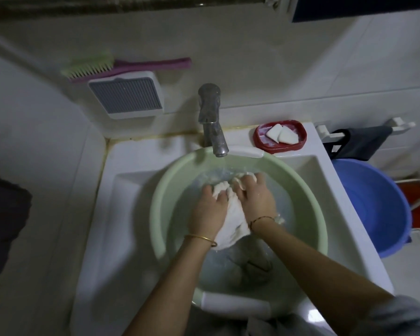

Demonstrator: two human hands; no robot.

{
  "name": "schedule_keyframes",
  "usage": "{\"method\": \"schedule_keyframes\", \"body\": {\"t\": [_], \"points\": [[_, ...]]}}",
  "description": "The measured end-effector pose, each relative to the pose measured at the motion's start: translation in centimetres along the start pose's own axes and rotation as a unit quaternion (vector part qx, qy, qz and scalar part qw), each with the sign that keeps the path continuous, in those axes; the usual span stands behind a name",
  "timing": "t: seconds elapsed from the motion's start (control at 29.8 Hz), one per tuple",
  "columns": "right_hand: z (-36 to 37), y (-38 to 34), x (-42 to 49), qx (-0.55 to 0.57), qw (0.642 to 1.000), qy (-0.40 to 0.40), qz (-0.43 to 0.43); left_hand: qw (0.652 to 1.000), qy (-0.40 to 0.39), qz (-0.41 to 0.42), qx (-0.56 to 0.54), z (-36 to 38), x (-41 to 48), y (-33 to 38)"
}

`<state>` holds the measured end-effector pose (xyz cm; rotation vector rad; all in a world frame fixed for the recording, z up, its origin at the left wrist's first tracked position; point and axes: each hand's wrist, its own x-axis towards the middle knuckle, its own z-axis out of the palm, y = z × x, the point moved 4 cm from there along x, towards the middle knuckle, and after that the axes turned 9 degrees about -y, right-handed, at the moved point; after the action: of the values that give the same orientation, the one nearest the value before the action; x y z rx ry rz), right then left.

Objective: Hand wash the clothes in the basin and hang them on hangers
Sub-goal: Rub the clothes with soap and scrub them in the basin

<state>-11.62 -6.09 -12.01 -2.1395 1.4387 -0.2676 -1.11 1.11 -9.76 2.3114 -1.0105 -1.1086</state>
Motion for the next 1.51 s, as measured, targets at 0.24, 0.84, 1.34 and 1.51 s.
{"method": "schedule_keyframes", "body": {"t": [0.24,0.84,1.34,1.51], "points": [[5.5,0.7,-2.7,-0.271,0.948,-0.151,-0.065,0.921,-0.134,-0.128,0.342,3.6,-0.4,-4.6],[-1.5,-6.6,-4.2,0.036,0.974,0.069,-0.212,0.808,-0.149,-0.059,-0.567,0.5,1.6,-2.7],[3.9,-0.1,-0.1,-0.088,0.991,-0.1,0.014,0.971,0.03,0.027,0.237,0.6,1.8,-2.8],[7.3,0.9,-1.7,-0.265,0.923,-0.262,-0.093,0.924,-0.15,-0.096,0.337,3.5,1.2,-5.4]]}}
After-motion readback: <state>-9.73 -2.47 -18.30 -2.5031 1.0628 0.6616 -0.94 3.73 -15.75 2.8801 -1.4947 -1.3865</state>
